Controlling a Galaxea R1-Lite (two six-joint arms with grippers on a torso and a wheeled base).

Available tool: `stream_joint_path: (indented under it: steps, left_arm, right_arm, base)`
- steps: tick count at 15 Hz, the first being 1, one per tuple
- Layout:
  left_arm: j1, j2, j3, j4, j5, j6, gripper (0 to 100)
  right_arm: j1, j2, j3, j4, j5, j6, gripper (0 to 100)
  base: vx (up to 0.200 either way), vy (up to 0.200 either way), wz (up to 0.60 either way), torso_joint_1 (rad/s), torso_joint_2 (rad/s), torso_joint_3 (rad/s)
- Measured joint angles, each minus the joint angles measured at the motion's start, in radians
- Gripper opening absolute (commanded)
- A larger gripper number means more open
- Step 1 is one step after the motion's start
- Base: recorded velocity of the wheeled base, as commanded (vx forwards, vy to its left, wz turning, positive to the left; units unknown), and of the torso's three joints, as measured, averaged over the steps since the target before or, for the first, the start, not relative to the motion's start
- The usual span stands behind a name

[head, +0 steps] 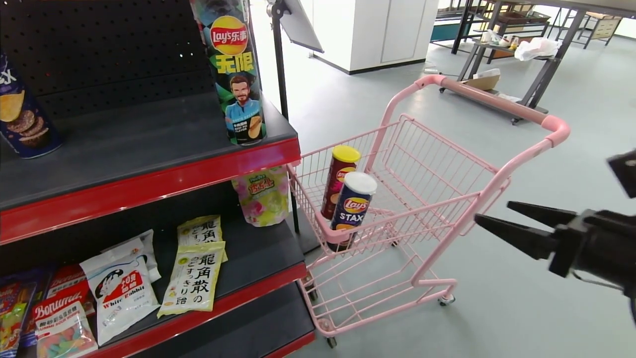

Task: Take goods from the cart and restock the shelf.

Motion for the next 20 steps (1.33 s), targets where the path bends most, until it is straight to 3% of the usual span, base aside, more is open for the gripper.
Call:
stream_joint_path:
  steps: [6,20]
  left_arm:
    - [0.000,0.000,0.000,0.000,0.000,0.000,100]
    - [0.000,0.000,0.000,0.000,0.000,0.000,100]
  right_arm:
    - [0.125,0.487,-0.177,-0.231,0.069,-0.009,100]
    - [0.141,0.886,-0.529,-0.243,0.063,-0.012,100]
  base:
    - [0.000,0.000,0.00,0.000,0.00,0.000]
    - [0.000,0.000,0.00,0.000,0.00,0.000]
